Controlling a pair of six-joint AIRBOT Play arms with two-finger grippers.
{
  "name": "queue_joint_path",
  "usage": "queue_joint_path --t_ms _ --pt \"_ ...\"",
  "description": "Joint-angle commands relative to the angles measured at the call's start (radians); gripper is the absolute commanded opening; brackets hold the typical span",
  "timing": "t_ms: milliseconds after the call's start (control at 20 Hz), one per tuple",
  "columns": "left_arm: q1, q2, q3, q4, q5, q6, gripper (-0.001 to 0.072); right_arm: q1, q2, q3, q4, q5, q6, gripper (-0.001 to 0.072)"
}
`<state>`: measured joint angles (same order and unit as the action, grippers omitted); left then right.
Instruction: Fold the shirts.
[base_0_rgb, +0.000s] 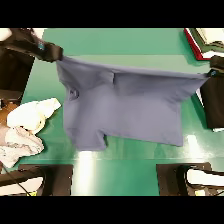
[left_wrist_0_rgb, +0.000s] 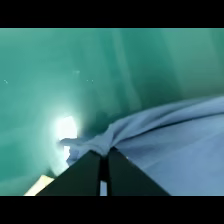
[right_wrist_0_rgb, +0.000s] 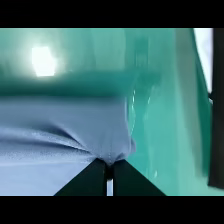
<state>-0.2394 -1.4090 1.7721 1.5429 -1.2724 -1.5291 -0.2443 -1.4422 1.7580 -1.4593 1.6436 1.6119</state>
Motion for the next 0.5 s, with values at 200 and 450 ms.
queue_joint_path --t_ms 200,450 --pt "0.034 -0.158 -0.005 0.111 0.214 0.036 0.0027 0.059 -0.082 -0.204 0.000 -0.420 -0.005 0.0015" --pt "0.119 -0.200 -0.005 0.098 0.105 0.037 0.0027 0.065 -0.081 -0.279 0.001 -0.419 -0.005 0.0015"
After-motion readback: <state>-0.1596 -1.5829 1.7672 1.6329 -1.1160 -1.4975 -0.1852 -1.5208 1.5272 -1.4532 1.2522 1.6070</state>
